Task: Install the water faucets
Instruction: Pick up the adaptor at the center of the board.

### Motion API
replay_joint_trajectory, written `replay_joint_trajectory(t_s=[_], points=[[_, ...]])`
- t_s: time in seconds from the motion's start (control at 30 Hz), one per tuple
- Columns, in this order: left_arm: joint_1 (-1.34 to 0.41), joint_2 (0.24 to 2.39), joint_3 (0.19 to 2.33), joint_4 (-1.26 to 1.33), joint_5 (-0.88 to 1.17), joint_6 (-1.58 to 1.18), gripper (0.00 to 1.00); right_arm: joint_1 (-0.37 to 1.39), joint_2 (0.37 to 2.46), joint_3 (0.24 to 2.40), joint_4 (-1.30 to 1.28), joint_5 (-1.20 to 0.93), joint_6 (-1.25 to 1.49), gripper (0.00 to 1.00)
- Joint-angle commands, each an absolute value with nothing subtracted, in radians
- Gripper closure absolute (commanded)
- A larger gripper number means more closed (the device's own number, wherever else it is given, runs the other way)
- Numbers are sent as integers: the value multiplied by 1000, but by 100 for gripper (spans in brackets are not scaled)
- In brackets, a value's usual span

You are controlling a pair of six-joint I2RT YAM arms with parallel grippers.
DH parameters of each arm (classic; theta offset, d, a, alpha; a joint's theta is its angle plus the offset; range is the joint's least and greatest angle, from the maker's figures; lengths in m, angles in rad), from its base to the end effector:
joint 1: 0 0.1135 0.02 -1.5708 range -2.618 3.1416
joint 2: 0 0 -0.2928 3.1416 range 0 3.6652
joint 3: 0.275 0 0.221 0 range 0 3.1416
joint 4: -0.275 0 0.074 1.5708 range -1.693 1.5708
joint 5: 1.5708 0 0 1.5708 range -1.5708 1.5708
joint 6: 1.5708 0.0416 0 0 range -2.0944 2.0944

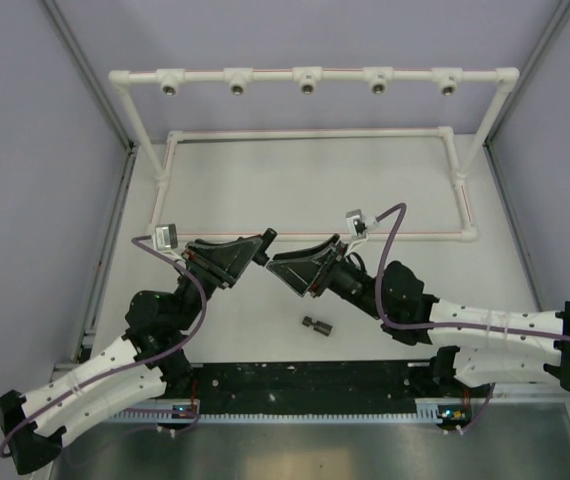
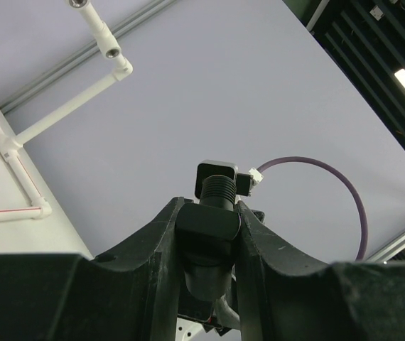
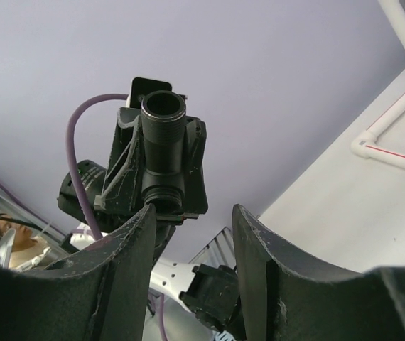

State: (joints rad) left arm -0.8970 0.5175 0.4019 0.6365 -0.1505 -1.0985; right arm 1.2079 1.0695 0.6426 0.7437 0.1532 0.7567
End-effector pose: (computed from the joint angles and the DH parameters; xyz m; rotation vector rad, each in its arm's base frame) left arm 0.0570 -0.0614 0.3507 -0.2781 1.1869 -1.7044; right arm 0.0795 0.1914 0.3727 -0.1715 1.4214 1.5738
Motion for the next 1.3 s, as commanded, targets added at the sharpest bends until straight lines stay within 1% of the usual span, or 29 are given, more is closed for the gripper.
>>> replay_joint_trajectory(t_s=[0.0,0.33,0.73,1.0,1.23,1.27], points=[[-896,520,400,733,-138,-1114,100,1210,1075,704,807,135,761,55],[-896,534,388,753,-126,-1131,100,1210,1095,726,805,121,762,58],[-896,541,377,759,-112,-1157,100,1210,1098,738,807,81,733,57],[-896,525,359,787,-150,-1155,100,1210,1092,729,811,66,732,58],[-896,534,357,798,-138,-1164,100,1210,1114,745,799,49,744,63],[-896,535,357,799,-137,-1164,100,1210,1120,747,799,48,744,65]])
